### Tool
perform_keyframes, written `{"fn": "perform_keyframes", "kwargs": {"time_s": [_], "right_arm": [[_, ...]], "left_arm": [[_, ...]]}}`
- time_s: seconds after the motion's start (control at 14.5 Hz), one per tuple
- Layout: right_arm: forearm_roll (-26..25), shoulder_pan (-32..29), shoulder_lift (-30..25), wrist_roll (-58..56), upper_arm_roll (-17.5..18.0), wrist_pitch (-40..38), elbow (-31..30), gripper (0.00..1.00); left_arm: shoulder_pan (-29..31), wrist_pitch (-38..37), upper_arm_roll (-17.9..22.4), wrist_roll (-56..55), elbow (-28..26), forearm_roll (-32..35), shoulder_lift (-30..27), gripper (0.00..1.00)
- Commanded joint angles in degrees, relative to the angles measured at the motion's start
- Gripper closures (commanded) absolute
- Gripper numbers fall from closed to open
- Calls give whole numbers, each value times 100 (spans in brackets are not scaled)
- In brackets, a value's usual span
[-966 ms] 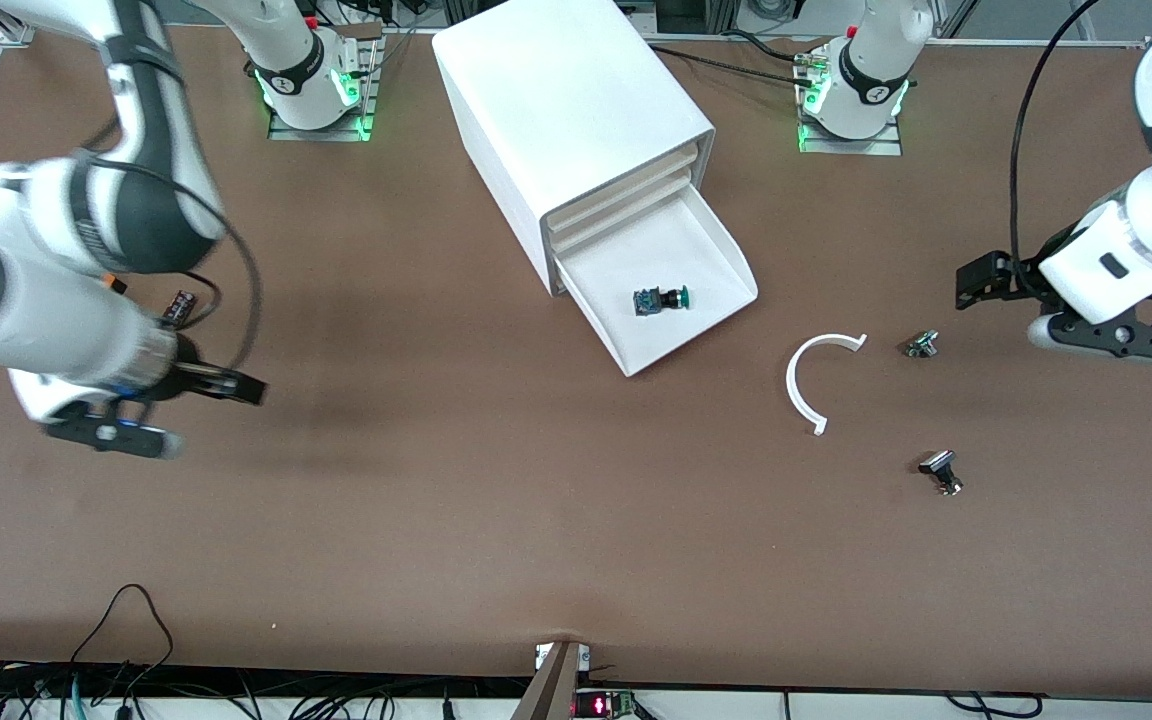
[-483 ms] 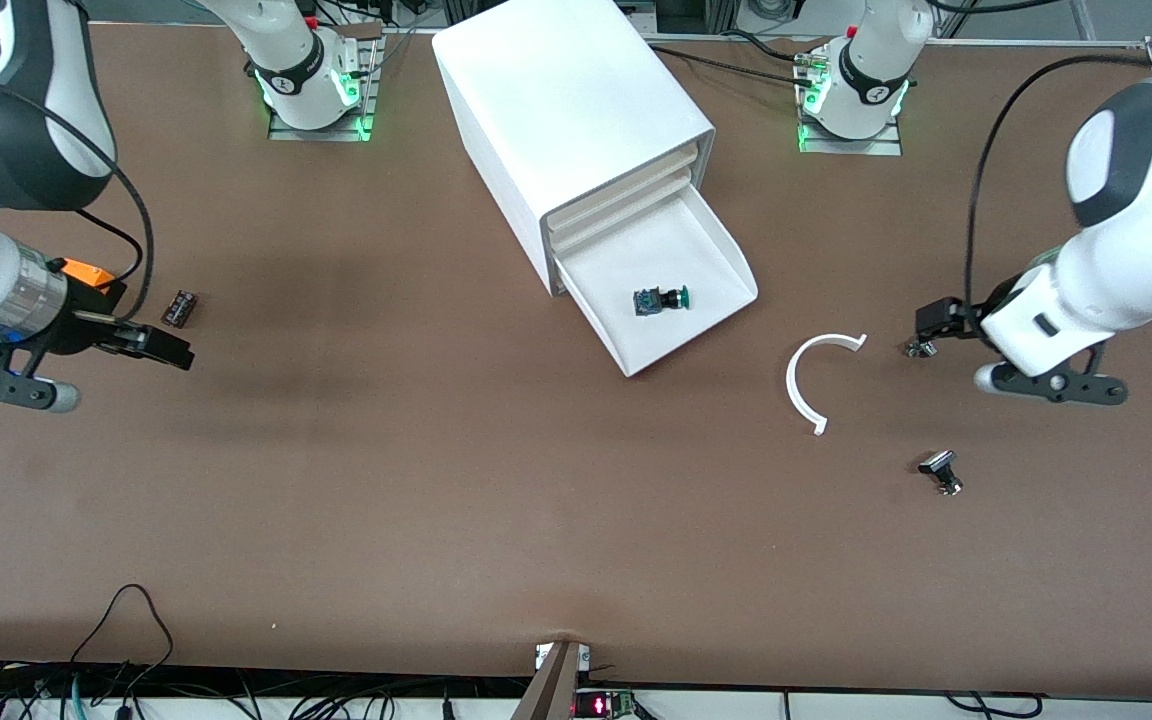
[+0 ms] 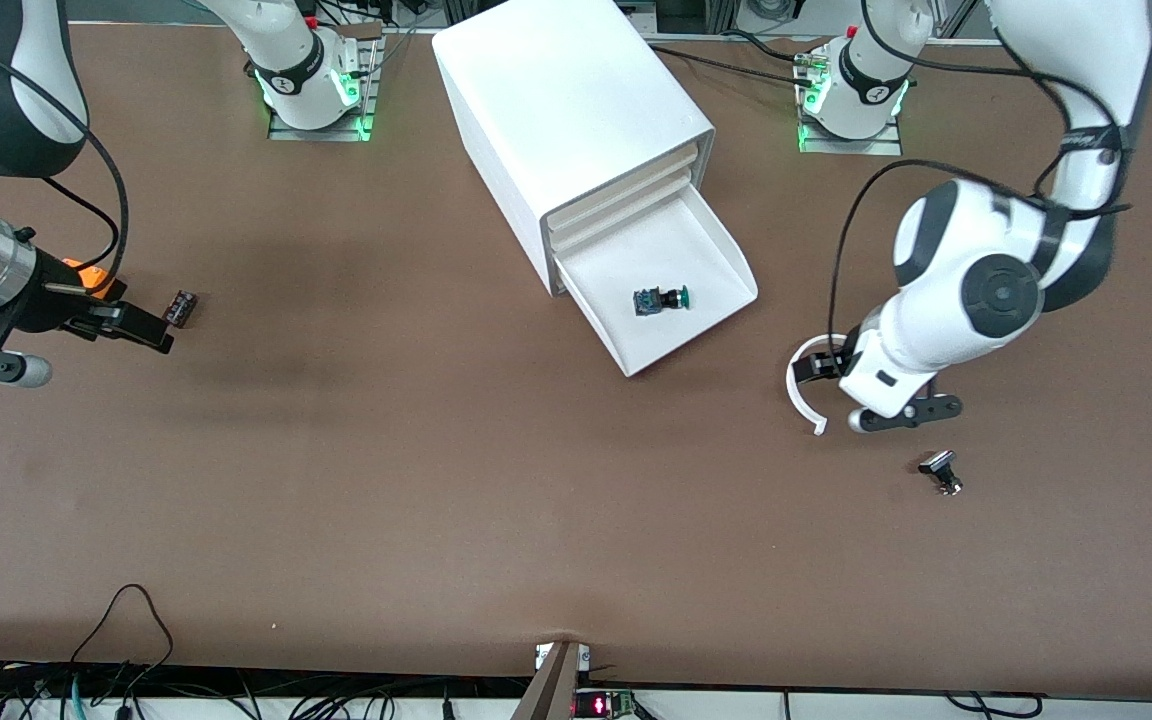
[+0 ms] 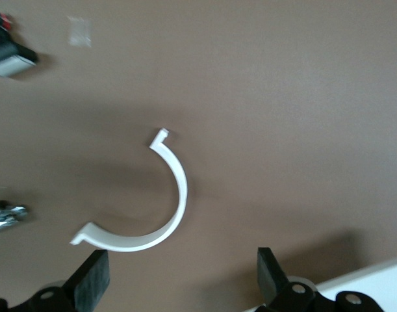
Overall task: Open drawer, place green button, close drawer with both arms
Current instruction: 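Move the left gripper to the drawer front, then push the drawer shut into the cabinet with the left gripper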
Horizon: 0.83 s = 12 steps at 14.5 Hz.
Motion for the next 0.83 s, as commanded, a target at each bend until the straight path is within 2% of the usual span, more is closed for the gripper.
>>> {"fn": "perform_keyframes", "kwargs": {"time_s": [0.0, 0.34, 0.55, 0.76], "right_arm": [[-72, -37, -75, -75, 14, 124, -153, 0], [-204, -64, -5, -181, -12, 81, -179, 0], [-230, -107, -40, -242, -38, -52, -145, 0], [-389, -107, -40, -724, -319, 9, -127, 0]], "left_arm": [[-158, 630, -134, -967, -336, -73, 219, 0], [-668, 887, -152, -2412, -380, -64, 606, 0], [-880, 896, -187, -2475, -582, -64, 703, 0], [-950, 887, -380, -2493, -767, -264, 695, 0]]}}
